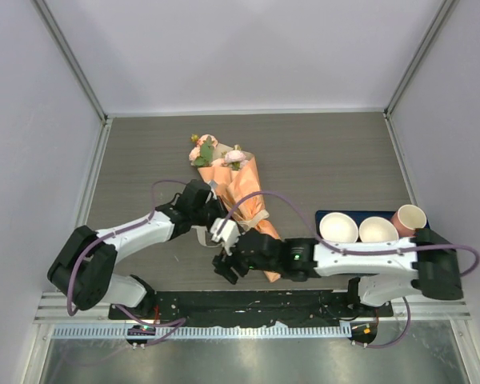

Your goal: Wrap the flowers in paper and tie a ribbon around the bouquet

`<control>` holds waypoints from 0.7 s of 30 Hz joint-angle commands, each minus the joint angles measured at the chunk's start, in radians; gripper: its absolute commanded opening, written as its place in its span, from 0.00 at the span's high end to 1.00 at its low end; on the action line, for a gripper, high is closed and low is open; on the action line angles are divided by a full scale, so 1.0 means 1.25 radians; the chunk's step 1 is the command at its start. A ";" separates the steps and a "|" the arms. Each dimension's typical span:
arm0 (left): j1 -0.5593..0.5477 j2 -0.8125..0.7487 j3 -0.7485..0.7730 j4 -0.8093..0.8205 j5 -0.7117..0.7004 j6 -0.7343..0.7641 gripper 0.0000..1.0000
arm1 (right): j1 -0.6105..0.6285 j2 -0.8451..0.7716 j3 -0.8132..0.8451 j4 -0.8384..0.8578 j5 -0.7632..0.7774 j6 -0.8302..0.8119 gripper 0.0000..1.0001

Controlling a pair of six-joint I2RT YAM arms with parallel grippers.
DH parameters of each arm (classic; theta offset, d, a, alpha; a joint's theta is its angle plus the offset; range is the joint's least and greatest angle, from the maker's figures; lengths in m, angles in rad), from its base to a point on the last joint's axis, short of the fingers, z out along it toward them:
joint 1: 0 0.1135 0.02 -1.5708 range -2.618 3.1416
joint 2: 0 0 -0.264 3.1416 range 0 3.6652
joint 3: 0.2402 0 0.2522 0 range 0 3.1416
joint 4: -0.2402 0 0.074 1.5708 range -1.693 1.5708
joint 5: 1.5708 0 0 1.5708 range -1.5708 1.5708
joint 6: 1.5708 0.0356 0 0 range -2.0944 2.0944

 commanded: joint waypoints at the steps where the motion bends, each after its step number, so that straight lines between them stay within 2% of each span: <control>1: 0.022 0.033 0.051 -0.037 0.128 0.060 1.00 | 0.013 0.173 0.111 0.121 0.038 -0.169 0.32; 7: 0.113 0.054 0.058 -0.088 0.224 0.147 1.00 | 0.004 0.285 0.138 0.168 0.041 -0.248 0.35; 10: 0.120 0.079 0.093 -0.151 0.265 0.211 1.00 | 0.003 0.349 0.156 0.190 0.075 -0.282 0.36; 21: 0.178 0.084 0.066 -0.161 0.349 0.255 1.00 | -0.001 0.458 0.152 0.320 0.170 -0.346 0.34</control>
